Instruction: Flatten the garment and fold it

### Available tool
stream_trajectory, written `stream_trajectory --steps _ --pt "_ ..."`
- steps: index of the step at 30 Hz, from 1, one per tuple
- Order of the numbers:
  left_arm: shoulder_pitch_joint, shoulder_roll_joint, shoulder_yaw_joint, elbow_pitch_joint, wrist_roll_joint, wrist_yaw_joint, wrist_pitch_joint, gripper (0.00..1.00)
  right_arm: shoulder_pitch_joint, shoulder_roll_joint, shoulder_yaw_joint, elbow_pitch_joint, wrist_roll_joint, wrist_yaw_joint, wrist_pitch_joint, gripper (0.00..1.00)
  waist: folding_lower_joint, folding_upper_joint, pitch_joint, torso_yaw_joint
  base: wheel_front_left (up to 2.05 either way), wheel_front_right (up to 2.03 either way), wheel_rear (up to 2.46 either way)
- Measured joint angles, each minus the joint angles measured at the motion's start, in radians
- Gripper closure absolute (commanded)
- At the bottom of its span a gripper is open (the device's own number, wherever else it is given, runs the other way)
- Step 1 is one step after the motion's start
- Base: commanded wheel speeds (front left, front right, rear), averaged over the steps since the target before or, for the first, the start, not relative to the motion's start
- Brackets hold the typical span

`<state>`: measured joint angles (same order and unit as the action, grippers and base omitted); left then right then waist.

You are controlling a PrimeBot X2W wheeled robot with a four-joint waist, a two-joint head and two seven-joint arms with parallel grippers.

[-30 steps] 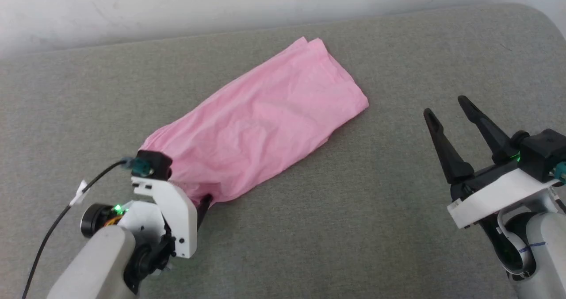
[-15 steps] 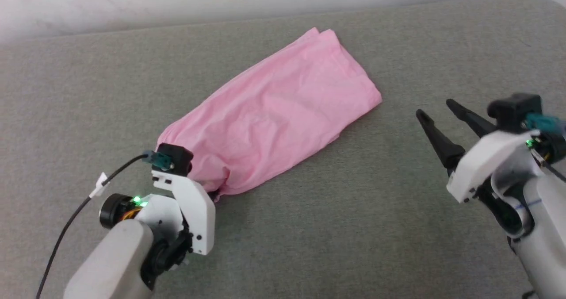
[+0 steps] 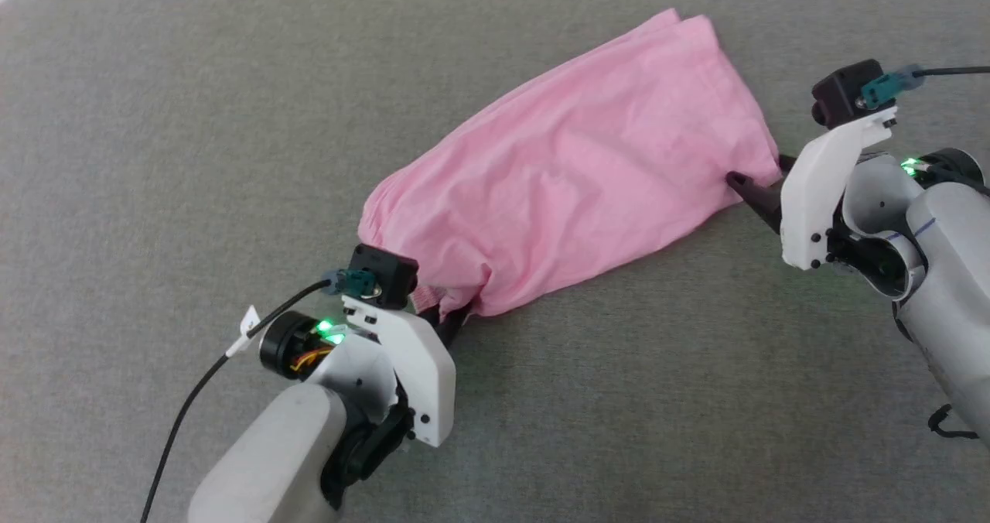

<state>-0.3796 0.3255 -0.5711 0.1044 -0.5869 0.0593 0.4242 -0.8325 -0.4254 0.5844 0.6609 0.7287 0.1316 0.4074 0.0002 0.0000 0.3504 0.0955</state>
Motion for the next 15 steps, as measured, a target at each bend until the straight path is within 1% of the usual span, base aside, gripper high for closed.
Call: stream_trajectory --steps 5,6,8,9,12,15 --pt "-0.013 -0.019 -0.008 0.004 0.001 -0.015 -0.031 1.0 -0.069 -0.011 0.083 0.064 0.073 0.0 0.083 0.0 -0.0003 0.0 0.031 0.04 0.0 0.0 0.0" --pt "-0.014 -0.023 -0.008 0.005 0.001 -0.016 -0.035 1.0 -0.08 -0.014 0.094 0.071 0.094 0.0 0.103 0.2 -0.0004 0.0001 0.036 0.046 0.0 0.0 0.0" --pt "-0.014 -0.027 -0.009 0.008 0.001 -0.021 -0.043 1.0 -0.1 -0.021 0.109 0.076 0.143 -0.001 0.146 0.93 -0.0004 0.0 0.044 0.054 0.0 0.0 0.0" --pt "-0.015 -0.029 -0.009 0.01 -0.001 -0.023 -0.044 1.0 -0.106 -0.023 0.114 0.076 0.174 -0.002 0.172 1.0 -0.0004 0.0 0.046 0.057 0.0 0.0 0.0" --pt "-0.017 -0.032 -0.009 0.014 -0.002 -0.025 -0.048 1.0 -0.117 -0.03 0.143 0.058 0.232 -0.003 0.209 1.0 -0.0004 0.0001 0.046 0.057 0.0 0.0 0.0" --pt "-0.018 -0.029 -0.008 0.016 -0.002 -0.032 -0.067 1.0 -0.118 -0.051 0.173 0.024 0.248 -0.003 0.178 1.0 -0.0002 0.0 0.043 0.051 0.0 0.0 0.0"
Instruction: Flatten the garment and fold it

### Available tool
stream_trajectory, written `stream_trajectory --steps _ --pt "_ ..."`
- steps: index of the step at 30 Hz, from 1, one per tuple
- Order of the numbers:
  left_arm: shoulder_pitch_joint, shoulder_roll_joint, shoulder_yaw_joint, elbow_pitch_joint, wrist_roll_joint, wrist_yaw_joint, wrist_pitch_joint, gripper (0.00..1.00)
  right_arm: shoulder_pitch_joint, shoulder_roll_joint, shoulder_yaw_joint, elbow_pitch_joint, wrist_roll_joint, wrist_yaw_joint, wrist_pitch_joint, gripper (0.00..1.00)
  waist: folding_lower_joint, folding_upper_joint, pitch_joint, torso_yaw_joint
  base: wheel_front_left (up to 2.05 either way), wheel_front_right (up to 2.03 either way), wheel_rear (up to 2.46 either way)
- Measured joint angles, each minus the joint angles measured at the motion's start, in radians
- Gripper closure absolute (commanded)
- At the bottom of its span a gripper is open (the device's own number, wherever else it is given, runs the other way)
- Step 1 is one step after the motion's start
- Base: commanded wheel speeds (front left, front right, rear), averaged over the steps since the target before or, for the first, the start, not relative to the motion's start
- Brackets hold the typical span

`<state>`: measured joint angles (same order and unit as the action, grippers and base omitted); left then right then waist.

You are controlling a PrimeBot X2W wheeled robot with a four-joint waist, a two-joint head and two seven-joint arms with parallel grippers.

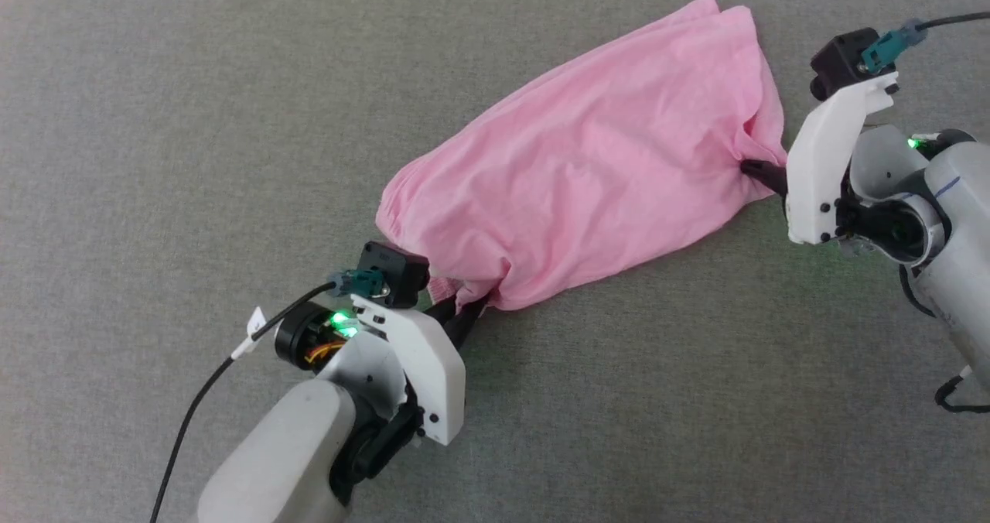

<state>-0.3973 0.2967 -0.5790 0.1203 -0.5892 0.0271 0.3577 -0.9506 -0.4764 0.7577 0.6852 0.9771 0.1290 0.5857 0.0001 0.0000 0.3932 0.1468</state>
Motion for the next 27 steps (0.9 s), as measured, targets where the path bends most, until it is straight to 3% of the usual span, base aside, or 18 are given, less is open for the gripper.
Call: stream_trajectory --steps 10,17,22,27 --pt "0.05 0.069 0.011 -0.05 0.002 0.019 -0.007 1.0 0.161 -0.137 0.044 -0.255 0.047 0.002 -0.17 1.0 0.0001 0.0 -0.081 -0.026 0.0 0.0 0.0" --pt "0.143 0.128 0.018 -0.119 -0.011 0.045 0.036 1.0 0.445 -0.22 -0.072 -0.407 0.009 0.003 -0.271 1.0 -0.0001 0.0 -0.152 -0.077 0.0 0.0 0.0" --pt "0.212 0.156 0.031 -0.157 -0.033 0.073 0.054 1.0 0.689 -0.183 -0.208 -0.483 -0.066 0.003 -0.287 1.0 -0.0002 0.0 -0.191 -0.125 0.0 0.0 0.0" --pt "0.311 0.198 0.05 -0.215 -0.06 0.117 0.087 1.0 0.896 -0.056 -0.367 -0.556 -0.189 0.003 -0.253 1.0 -0.0003 0.0 -0.226 -0.17 0.0 0.0 0.0"
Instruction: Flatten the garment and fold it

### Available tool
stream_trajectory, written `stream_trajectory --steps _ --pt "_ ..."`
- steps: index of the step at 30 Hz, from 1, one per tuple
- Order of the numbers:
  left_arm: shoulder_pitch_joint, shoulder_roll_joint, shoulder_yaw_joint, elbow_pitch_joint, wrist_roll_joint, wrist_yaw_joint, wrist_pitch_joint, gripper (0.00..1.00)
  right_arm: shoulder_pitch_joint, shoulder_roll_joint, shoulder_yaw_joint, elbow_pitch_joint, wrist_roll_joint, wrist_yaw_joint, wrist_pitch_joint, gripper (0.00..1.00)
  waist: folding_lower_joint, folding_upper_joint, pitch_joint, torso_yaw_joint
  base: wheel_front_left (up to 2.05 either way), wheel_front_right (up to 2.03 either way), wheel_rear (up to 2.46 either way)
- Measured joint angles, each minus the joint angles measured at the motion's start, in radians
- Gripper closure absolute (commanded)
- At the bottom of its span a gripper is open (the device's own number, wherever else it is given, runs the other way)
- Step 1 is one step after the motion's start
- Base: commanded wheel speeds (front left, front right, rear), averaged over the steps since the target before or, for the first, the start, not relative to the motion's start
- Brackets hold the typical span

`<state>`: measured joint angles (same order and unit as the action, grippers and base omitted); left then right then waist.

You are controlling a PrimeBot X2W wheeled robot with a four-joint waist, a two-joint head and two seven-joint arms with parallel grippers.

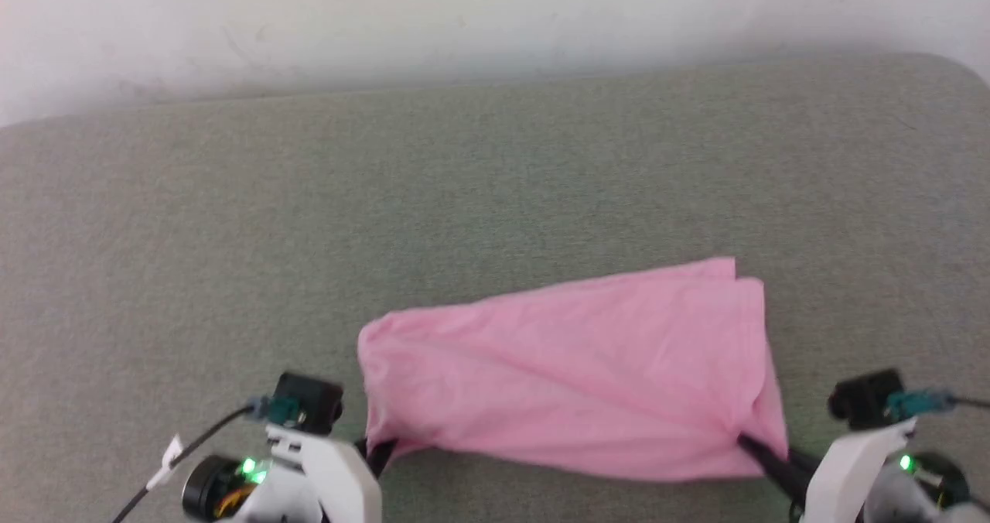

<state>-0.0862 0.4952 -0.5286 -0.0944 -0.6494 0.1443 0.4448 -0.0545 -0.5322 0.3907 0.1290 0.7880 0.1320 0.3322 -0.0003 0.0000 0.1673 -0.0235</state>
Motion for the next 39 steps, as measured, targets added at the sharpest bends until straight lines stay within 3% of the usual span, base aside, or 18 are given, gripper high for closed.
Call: stream_trajectory --steps 4,5,6,7,9,10,11,18,23,32,39 --pt "0.095 0.019 0.017 -0.044 -0.034 0.044 0.013 1.0 0.114 0.11 -0.102 -0.044 -0.098 0.0 0.052 1.0 0.0 0.0 -0.022 -0.032 0.0 0.0 0.0" --pt "0.116 0.019 0.022 -0.054 -0.042 0.055 0.013 1.0 0.132 0.133 -0.121 -0.053 -0.121 0.0 0.061 0.91 0.0 0.0 -0.027 -0.039 0.0 0.0 0.0" --pt "0.135 0.019 0.027 -0.061 -0.05 0.063 0.014 1.0 0.147 0.155 -0.14 -0.063 -0.148 0.0 0.064 0.58 0.0 0.0 -0.031 -0.045 0.0 0.0 0.0" --pt "0.152 0.018 0.028 -0.065 -0.059 0.069 0.014 1.0 0.159 0.177 -0.159 -0.07 -0.161 0.0 0.065 0.0 0.0 0.0 -0.034 -0.049 0.0 0.0 0.0" --pt "0.176 0.017 0.028 -0.067 -0.074 0.07 0.014 1.0 0.177 0.209 -0.186 -0.088 -0.196 0.0 0.063 0.0 0.0001 0.0 -0.04 -0.055 0.0 0.0 0.0" --pt "0.182 0.013 0.029 -0.067 -0.08 0.07 0.012 0.08 0.184 0.221 -0.201 -0.1 -0.209 0.0 0.053 0.0 0.0001 0.0 -0.041 -0.056 0.0 0.0 0.0" --pt "0.185 0.007 0.029 -0.067 -0.09 0.069 0.009 0.0 0.189 0.232 -0.217 -0.114 -0.227 0.0 0.034 0.0 0.0001 0.0 -0.042 -0.055 0.0 0.0 0.0" --pt "0.184 -0.04 0.106 -0.087 -0.066 0.102 -0.174 0.0 0.195 0.309 -0.357 -0.191 -0.308 0.0 -0.086 0.0 0.0002 0.0 -0.054 -0.04 0.0 0.0 0.0" --pt "0.158 -0.075 0.177 -0.085 -0.017 0.14 -0.336 0.0 0.191 0.281 -0.388 -0.189 -0.33 0.0 -0.009 0.0 0.0002 0.0 -0.062 -0.019 0.0 0.0 0.0" --pt "0.107 -0.116 0.208 0.02 0.088 0.135 -0.623 0.0 0.109 0.215 -0.375 -0.078 -0.265 0.0 0.135 0.0 0.0003 0.0 -0.062 0.036 0.0 0.0 0.0" --pt "0.081 -0.163 0.204 0.103 0.188 0.102 -0.7 0.0 0.041 0.21 -0.326 0.07 -0.216 0.0 0.204 0.0 0.0003 0.0 -0.052 0.082 0.0 0.0 0.0"
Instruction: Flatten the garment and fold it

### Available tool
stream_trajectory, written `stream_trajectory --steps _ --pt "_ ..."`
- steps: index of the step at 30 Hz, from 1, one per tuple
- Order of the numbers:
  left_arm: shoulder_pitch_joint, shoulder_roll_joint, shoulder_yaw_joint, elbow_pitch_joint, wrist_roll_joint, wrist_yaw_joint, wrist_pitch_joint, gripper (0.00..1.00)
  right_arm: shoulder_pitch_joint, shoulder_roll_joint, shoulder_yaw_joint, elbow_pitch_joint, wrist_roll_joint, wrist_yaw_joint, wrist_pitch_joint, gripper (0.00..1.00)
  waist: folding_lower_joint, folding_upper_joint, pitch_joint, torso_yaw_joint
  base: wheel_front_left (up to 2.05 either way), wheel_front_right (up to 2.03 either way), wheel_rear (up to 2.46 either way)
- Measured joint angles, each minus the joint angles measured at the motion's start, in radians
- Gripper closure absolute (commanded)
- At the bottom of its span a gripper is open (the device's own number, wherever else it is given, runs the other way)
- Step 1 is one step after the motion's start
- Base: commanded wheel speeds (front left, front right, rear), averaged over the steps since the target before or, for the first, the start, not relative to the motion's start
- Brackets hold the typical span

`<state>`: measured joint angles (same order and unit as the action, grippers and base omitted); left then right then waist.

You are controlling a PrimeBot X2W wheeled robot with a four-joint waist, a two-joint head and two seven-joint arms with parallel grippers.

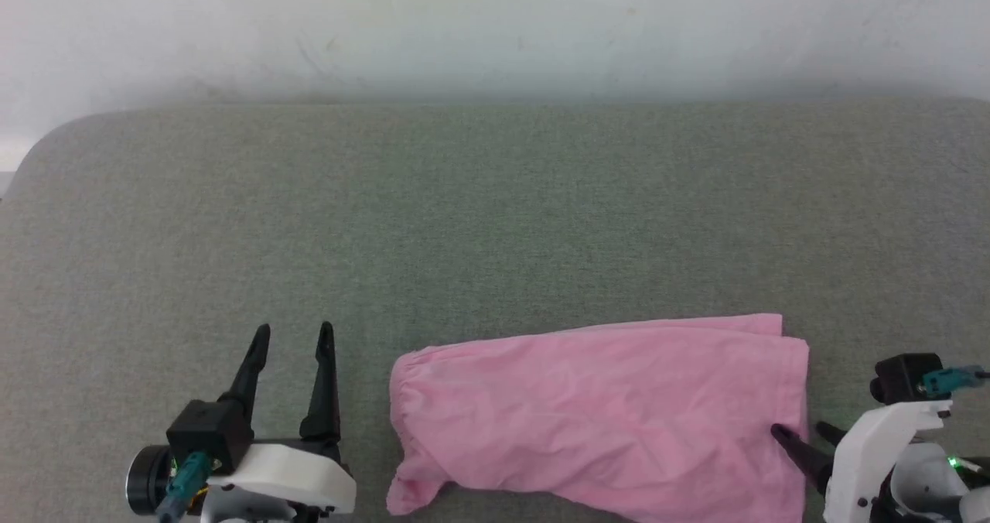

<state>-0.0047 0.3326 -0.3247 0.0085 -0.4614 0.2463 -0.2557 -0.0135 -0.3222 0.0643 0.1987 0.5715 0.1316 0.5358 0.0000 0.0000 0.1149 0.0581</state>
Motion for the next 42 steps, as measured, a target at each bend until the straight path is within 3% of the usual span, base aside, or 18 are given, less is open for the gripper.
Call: stream_trajectory --steps 5,6,7,9,10,16,20,32,36,42 --pt "-0.001 -0.051 0.05 0.009 0.06 -0.027 -0.001 0.0 -0.063 -0.029 0.055 0.077 0.038 0.0 0.05 0.0 0.0 0.0 0.01 0.017 0.0 0.0 0.0" --pt "-0.001 -0.059 0.062 0.012 0.067 -0.036 -0.001 0.0 -0.074 -0.036 0.067 0.086 0.053 0.0 0.063 0.21 0.0 0.0 0.01 0.019 0.0 0.0 0.0" --pt "-0.001 -0.066 0.071 0.015 0.077 -0.044 -0.001 0.0 -0.082 -0.042 0.078 0.094 0.067 -0.001 0.075 0.6 0.0 0.0 0.009 0.02 0.0 0.0 0.0" --pt "0.004 -0.078 0.088 0.018 0.101 -0.058 -0.001 0.0 -0.098 -0.059 0.112 0.099 0.088 -0.002 0.1 0.95 -0.0001 0.0 0.004 0.02 0.0 0.0 0.0" --pt "0.006 -0.084 0.096 0.021 0.108 -0.065 -0.001 0.0 -0.102 -0.063 0.126 0.099 0.099 -0.003 0.104 1.0 0.0 0.0 0.002 0.02 0.0 0.0 0.0" --pt "0.038 -0.109 0.14 0.038 0.143 -0.097 -0.001 0.0 -0.105 -0.085 0.223 0.074 0.133 -0.003 0.069 1.0 0.0 0.0 -0.018 0.008 0.0 0.0 0.0" --pt "0.04 -0.117 0.158 0.044 0.161 -0.114 -0.001 0.0 -0.103 -0.119 0.224 0.049 0.123 0.0 -0.005 1.0 0.0001 0.0 -0.034 0.001 0.0 0.0 0.0" --pt "0.063 -0.141 0.186 0.059 0.191 -0.142 -0.001 0.0 0.019 -0.194 -0.032 0.023 0.076 0.0 -0.041 1.0 0.0 0.0 -0.065 -0.011 0.0 0.0 0.0" --pt "0.066 -0.146 0.194 0.067 0.196 -0.15 -0.001 0.0 0.021 -0.121 -0.059 -0.073 0.162 0.0 0.017 1.0 0.0 0.0 -0.073 -0.017 0.0 0.0 0.0" --pt "0.066 -0.15 0.202 0.086 0.201 -0.166 -0.001 0.0 -0.003 0.03 0.044 -0.216 0.323 0.0 0.162 1.0 -0.0001 0.0 -0.074 -0.025 0.0 0.0 0.0"
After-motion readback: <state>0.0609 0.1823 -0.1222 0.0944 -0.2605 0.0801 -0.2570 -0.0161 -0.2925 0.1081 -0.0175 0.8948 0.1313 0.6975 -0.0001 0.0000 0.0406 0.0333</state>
